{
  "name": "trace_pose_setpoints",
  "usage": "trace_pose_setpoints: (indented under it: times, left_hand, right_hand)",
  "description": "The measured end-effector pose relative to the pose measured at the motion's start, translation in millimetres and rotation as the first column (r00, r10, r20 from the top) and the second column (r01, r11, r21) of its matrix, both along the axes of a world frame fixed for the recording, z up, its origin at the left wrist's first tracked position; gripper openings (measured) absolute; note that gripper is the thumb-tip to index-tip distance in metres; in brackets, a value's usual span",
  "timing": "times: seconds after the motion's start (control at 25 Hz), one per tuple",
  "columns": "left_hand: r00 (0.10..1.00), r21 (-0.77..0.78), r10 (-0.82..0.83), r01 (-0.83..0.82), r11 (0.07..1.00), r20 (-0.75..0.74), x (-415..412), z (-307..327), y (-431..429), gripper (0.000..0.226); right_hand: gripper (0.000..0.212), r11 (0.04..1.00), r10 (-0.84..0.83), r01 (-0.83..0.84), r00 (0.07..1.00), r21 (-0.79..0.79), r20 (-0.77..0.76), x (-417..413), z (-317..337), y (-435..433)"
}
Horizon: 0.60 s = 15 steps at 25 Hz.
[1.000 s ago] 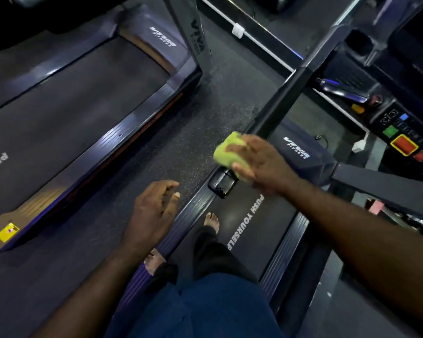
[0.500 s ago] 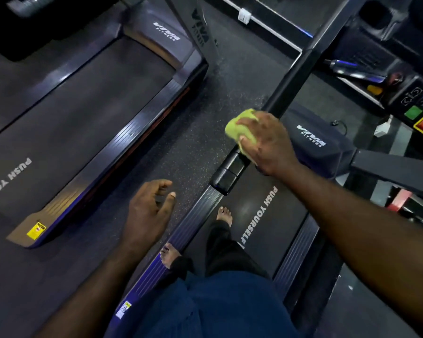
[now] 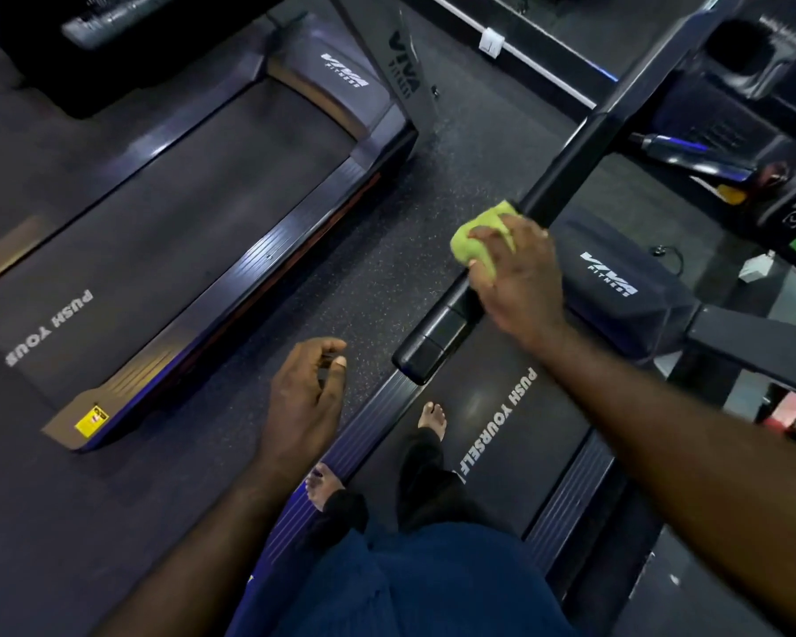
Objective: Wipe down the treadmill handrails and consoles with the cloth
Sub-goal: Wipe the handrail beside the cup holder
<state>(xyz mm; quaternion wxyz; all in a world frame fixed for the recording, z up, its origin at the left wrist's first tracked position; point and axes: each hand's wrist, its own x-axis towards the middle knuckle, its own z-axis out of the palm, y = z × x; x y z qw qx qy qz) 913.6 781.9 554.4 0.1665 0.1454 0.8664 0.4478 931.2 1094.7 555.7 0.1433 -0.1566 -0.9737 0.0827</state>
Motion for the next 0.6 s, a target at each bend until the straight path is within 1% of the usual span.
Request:
trace_pose_setpoints:
  times: [0.04,0.08,0.12,0.16,0.2,0.24,0.28,0.32,0.36,0.4,0.44,0.52,0.56,0.6]
  left_hand:
    - [1.0,-0.002,0.017,-0.017,1.0,0.012,0.5,0.4,5.6,0.018]
    - [1.0,0.004,0.024,-0.024,1.0,0.019,-0.3,1.3,12.5,0.018]
    - [1.0,0.012,0.021,-0.021,1.0,0.021,-3.3,2.1,21.7,0.019]
    - [1.0,0.018,0.002,-0.002,1.0,0.023,-5.9,2.8,30.4,0.021]
    - [0.999,0.016,-0.034,0.034,0.999,0.019,-9.7,4.3,38.9,0.024]
    - [0.995,-0.006,-0.094,0.095,0.996,0.016,-13.5,6.1,46.6,0.029]
    - [0.984,-0.056,-0.177,0.177,0.983,0.009,-17.3,6.6,54.4,0.034]
    - [0.969,-0.113,-0.247,0.247,0.962,0.012,-21.1,6.7,62.5,0.035]
    - [0.961,-0.15,-0.275,0.275,0.95,0.023,-24.5,6.8,68.3,0.032]
    - [0.965,-0.155,-0.258,0.263,0.952,0.05,-27.1,7.5,73.0,0.028]
    - [0.973,-0.158,-0.216,0.227,0.961,0.082,-29.6,8.5,77.7,0.024]
    - [0.978,-0.201,-0.161,0.186,0.962,0.132,-35.7,13.5,85.4,0.019]
    - [0.975,-0.23,-0.153,0.188,0.955,0.162,-39.4,15.2,88.8,0.019]
    - [0.97,-0.25,-0.144,0.191,0.949,0.196,-43.9,17.2,92.3,0.018]
  right_hand:
    - [0.039,0.999,0.016,-0.015,1.0,-0.036,0.024,13.3,-5.5,-36.6]
    - [0.039,0.988,0.13,-0.127,0.991,-0.083,0.025,29.3,-6.9,-68.3]
    - [0.041,0.952,0.292,-0.289,0.956,-0.099,0.016,44.8,-8.5,-84.3]
    - [0.042,0.895,0.442,-0.437,0.896,-0.084,0.042,52.7,-6.4,-79.1]
    - [0.044,0.826,0.564,-0.562,0.822,-0.049,0.081,47.5,-4.3,-54.7]
    - [0.045,0.793,0.606,-0.609,0.789,-0.003,0.104,34.3,-1.0,-21.1]
    - [0.045,0.821,0.569,-0.572,0.818,0.01,0.087,16.9,-4.3,17.9]
    - [0.043,0.886,0.464,-0.464,0.885,0.009,0.026,-5.0,-5.5,58.1]
    - [0.04,0.947,0.322,-0.322,0.947,0.011,-0.021,-25.3,-1.3,94.0]
    - [0.038,0.981,0.196,-0.196,0.98,0.0,-0.032,-38.5,1.9,120.7]
    - [0.037,0.993,0.109,-0.11,0.993,-0.033,-0.046,-44.4,1.1,133.2]
    - [0.038,0.991,-0.043,0.032,0.995,-0.13,-0.085,-35.6,-6.6,104.2]
    - [0.039,0.981,-0.076,0.061,0.994,-0.184,-0.077,-19.9,-10.2,70.9]
    - [0.041,0.971,-0.016,0.0,0.998,-0.238,-0.068,1.8,-11.9,33.9]
